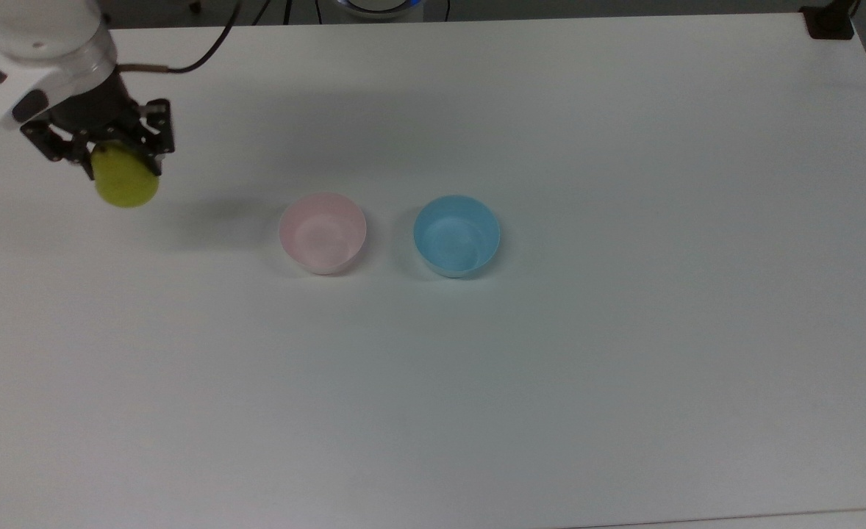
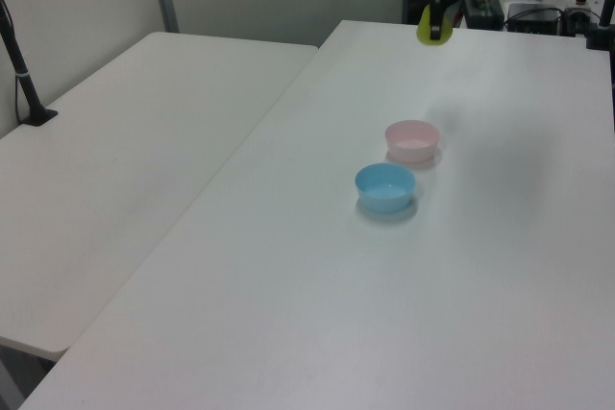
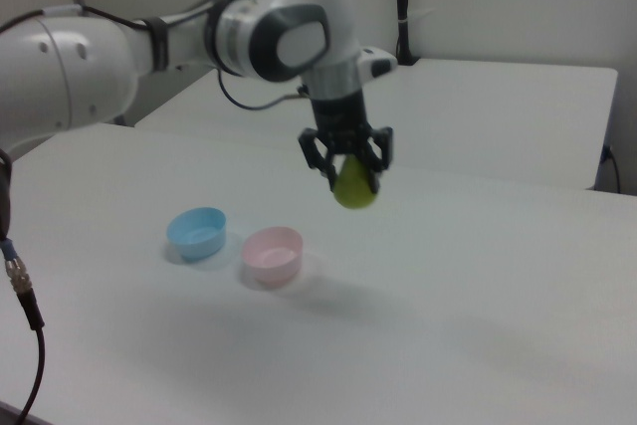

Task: Place the pear in the bowl
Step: 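Lift the grasped pear up off the table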

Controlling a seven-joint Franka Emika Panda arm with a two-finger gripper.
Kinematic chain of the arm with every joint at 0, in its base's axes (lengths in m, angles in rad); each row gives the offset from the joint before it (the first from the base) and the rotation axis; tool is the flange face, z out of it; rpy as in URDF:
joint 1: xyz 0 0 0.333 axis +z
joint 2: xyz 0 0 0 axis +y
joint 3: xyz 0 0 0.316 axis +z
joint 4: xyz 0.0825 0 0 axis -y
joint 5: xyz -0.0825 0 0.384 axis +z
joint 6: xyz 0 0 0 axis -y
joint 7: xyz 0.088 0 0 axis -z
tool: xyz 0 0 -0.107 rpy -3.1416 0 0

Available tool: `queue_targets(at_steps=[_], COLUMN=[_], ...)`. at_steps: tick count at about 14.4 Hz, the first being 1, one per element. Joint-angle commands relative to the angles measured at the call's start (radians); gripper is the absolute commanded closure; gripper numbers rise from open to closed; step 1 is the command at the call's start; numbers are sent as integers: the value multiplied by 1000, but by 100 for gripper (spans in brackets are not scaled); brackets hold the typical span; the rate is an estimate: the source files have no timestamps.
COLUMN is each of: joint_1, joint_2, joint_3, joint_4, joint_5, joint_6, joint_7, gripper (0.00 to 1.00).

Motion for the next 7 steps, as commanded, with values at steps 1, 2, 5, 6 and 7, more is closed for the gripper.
queue_targets(at_steps=[1,2,5,6,7], joint_1=[65,95,146,156,172], joint_2=[-90,-114,-166,-185,-192], joint_3=[-7,-7,-7,-7,-8], joint_4=[-5,-9,-54,-78,-94], joint_5=[38,43,64,94,111], joint_6=[-106,-123,-119,-114,-111], joint_7=[80,108,145,153,153], gripper=[100,100,100,100,100])
